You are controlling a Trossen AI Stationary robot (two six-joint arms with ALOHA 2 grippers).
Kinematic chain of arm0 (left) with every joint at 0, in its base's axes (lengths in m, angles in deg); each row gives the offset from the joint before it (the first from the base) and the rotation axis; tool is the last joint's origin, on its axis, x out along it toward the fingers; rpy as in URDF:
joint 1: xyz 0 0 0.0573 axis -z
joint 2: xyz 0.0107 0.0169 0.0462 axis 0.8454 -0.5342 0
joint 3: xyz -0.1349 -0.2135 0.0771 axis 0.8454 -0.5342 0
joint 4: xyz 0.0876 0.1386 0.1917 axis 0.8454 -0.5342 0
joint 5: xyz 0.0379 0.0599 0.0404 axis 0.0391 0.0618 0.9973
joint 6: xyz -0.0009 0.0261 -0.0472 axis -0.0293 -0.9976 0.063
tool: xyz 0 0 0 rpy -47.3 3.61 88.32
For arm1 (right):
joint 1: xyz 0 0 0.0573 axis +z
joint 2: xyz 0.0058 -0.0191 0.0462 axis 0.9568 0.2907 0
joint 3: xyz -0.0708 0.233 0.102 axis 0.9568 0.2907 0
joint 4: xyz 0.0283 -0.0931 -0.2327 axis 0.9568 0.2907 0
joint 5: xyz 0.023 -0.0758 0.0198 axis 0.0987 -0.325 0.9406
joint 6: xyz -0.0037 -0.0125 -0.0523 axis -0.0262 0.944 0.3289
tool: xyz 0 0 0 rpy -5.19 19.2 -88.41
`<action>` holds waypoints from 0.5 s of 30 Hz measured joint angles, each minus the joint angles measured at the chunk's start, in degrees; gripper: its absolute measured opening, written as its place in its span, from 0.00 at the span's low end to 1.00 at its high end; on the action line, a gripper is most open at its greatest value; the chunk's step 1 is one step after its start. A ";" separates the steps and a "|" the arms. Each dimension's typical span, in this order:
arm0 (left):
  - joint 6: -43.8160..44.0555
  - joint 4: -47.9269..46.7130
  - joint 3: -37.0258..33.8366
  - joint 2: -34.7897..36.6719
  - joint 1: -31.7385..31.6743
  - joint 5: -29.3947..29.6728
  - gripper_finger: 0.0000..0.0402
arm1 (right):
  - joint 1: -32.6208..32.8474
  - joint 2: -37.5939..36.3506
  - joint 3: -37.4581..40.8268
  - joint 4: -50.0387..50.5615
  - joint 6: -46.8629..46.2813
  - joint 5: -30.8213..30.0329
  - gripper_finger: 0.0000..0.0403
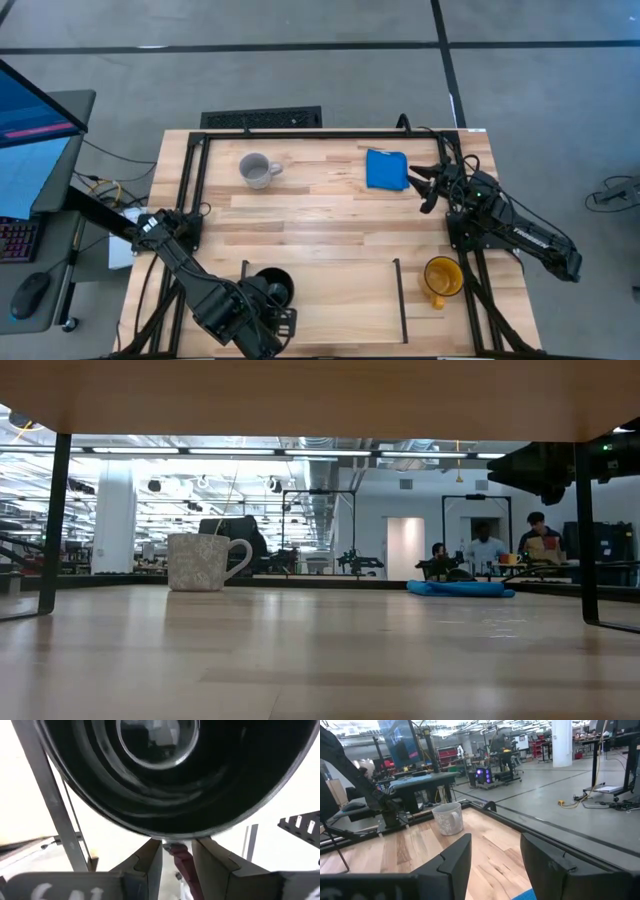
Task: Stack small to large cups/mugs on shelf
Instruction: Put the black mug on the shelf
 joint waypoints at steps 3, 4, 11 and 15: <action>0.00 0.55 0.00 0.00 0.02 -0.05 0.24 | 0.00 0.00 0.00 0.00 0.01 0.01 0.48; -0.02 0.79 0.00 0.00 0.00 -0.06 0.24 | 0.00 0.00 0.00 0.00 -0.01 -0.01 0.48; 0.47 0.93 0.00 0.02 0.01 -0.90 0.24 | 0.00 0.00 0.00 0.00 -0.01 -0.01 0.48; 0.77 0.92 0.00 0.02 0.02 -2.43 0.24 | 0.00 0.00 0.00 0.00 0.01 0.00 0.48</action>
